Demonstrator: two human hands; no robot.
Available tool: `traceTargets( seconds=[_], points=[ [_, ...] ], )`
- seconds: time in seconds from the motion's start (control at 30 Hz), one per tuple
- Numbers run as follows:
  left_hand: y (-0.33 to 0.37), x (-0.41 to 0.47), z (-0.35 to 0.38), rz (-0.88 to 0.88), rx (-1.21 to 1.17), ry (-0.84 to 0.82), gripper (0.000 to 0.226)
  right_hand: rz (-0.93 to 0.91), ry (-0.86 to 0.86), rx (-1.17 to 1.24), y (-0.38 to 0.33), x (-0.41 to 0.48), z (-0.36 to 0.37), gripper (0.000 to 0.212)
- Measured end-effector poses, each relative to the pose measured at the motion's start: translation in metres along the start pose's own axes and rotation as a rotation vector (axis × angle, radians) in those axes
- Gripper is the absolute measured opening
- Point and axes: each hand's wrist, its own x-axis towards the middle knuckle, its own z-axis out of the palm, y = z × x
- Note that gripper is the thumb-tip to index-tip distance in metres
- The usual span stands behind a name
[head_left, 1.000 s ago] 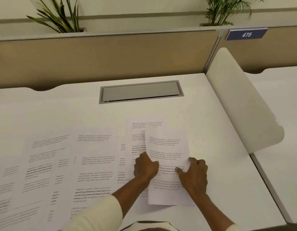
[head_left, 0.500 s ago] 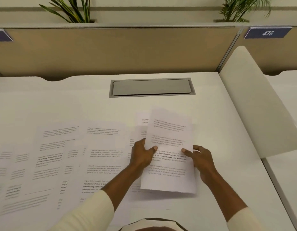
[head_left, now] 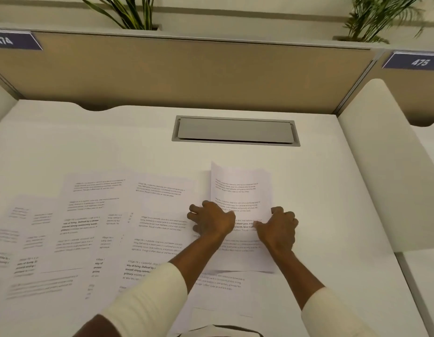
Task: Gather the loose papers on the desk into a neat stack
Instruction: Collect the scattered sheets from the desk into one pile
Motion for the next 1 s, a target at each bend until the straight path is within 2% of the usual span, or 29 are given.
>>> traceTargets(
  seconds=[0.2,0.3,0.43,0.53,0.57,0.67,0.83,1.0],
  points=[
    [0.004,0.008,-0.006,-0.076,-0.128,-0.027,0.094,0.066,-0.036,-0.011,-0.007,-0.002,0.002,0.079],
    [0.004,0.010,-0.009,-0.099,-0.206,-0.031,0.098,0.088,-0.049,0.014,-0.009,-0.001,0.003,0.077],
    [-0.001,0.017,-0.012,-0.121,-0.125,-0.023,0.080,0.093,-0.048,-0.029,-0.011,-0.001,0.002,0.073],
    [-0.006,0.018,-0.015,-0.064,-0.094,-0.030,0.036,0.095,-0.041,-0.044,-0.009,-0.001,0.002,0.076],
    [-0.007,0.017,-0.016,-0.037,-0.116,-0.036,0.030,0.099,-0.040,-0.037,-0.008,-0.001,0.002,0.076],
    [-0.008,0.010,-0.014,0.101,-0.236,-0.061,0.034,0.125,-0.045,0.019,-0.003,0.003,0.002,0.077],
    [-0.010,-0.005,-0.005,0.336,-0.241,-0.127,0.031,0.158,-0.001,0.172,0.013,0.006,0.000,0.074],
    [-0.026,-0.006,-0.009,0.382,-0.436,-0.283,0.036,0.186,0.038,0.380,0.035,0.007,-0.008,0.064]
  ],
)
